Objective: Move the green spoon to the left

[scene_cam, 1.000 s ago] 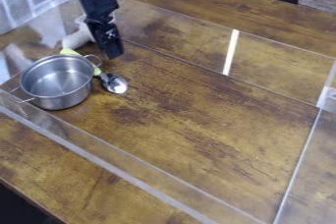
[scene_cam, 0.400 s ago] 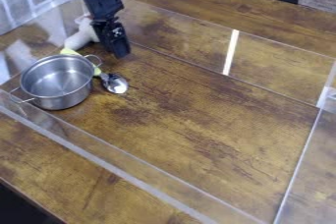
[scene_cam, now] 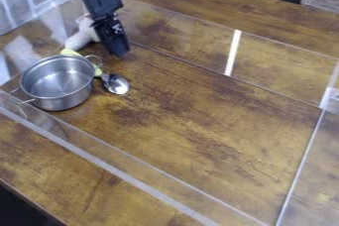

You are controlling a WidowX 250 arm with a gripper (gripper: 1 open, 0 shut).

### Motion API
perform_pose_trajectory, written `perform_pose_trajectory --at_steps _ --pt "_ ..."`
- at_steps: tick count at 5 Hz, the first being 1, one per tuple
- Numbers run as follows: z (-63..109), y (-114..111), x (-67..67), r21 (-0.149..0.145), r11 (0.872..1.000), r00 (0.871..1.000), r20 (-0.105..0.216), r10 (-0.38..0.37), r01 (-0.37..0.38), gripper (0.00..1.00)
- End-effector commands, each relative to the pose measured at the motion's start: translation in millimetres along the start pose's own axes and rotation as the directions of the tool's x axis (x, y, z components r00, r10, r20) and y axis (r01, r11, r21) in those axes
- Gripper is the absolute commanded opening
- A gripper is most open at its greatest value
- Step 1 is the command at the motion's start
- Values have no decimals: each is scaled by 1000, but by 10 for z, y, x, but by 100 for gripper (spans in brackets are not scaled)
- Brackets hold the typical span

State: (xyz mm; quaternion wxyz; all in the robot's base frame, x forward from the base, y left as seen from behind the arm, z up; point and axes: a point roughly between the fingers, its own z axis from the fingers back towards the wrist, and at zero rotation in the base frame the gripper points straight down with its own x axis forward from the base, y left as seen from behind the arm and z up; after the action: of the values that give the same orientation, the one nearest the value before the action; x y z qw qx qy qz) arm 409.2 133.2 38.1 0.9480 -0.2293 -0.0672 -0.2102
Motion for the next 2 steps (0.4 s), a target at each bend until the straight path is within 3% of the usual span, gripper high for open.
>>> perform_pose_trajectory --at_steps 1,2 --pt "295 40 52 35 999 999 52 5 -7 100" --pt "298 40 48 12 1000 998 61 19 -20 100"
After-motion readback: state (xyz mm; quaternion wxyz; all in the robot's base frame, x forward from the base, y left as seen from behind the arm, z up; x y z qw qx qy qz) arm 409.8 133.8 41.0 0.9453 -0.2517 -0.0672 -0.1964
